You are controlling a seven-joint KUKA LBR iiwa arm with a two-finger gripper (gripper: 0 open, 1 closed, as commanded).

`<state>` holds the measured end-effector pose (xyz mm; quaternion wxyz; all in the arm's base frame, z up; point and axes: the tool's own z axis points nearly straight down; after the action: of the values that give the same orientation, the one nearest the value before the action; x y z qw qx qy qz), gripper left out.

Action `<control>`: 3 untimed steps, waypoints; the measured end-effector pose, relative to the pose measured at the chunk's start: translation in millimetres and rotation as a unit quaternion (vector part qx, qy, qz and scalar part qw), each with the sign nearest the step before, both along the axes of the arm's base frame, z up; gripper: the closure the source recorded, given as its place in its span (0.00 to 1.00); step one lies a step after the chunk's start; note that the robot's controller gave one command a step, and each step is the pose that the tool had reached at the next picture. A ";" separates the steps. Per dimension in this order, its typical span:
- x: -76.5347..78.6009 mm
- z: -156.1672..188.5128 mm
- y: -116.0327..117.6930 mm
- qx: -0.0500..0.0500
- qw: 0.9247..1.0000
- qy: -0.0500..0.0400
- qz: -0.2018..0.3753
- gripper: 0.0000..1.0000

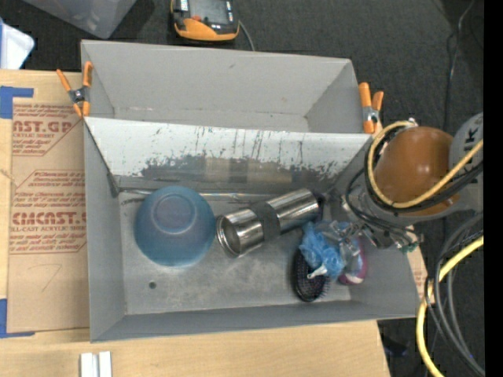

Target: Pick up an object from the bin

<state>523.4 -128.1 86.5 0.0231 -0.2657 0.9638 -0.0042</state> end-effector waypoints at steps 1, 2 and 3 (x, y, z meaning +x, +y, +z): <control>-2.0 -4.2 4.3 0.004 1.000 0.004 -0.001 0.00; -2.6 -4.9 4.4 0.005 1.000 0.005 0.000 0.00; 0.2 -14.6 32.5 -0.001 0.994 0.000 0.109 1.00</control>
Offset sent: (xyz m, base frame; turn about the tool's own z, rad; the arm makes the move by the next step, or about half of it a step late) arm 0.0000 0.0000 0.0000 0.0000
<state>523.7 -95.6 71.9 0.0234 -0.3688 0.9292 -0.0026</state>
